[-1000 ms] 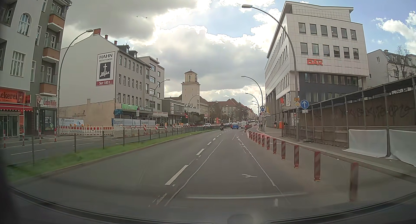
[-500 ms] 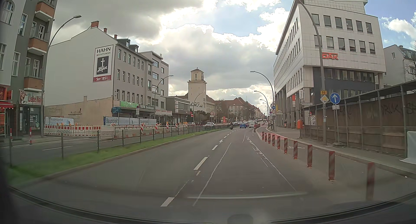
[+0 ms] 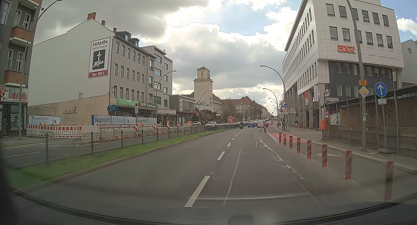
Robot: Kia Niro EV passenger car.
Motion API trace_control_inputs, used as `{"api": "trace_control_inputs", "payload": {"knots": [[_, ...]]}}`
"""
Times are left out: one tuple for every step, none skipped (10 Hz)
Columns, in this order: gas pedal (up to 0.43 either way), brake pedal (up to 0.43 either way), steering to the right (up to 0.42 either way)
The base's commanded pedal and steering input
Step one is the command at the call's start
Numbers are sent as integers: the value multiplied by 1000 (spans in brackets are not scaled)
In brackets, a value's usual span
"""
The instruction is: Follow the waypoints while adhering to traffic rules and regulations
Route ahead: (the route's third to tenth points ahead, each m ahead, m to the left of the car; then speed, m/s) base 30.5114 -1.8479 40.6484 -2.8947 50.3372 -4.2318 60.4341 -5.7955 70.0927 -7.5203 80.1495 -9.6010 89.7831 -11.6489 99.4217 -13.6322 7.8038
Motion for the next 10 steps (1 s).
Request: {"api": "trace_control_inputs", "payload": {"knots": [[0, 30, -21], [0, 30, -19], [0, 30, -16], [0, 30, -10], [0, 30, -6], [0, 30, -6], [0, 30, -6], [0, 37, -5], [0, 30, -4], [0, 30, -4]]}}
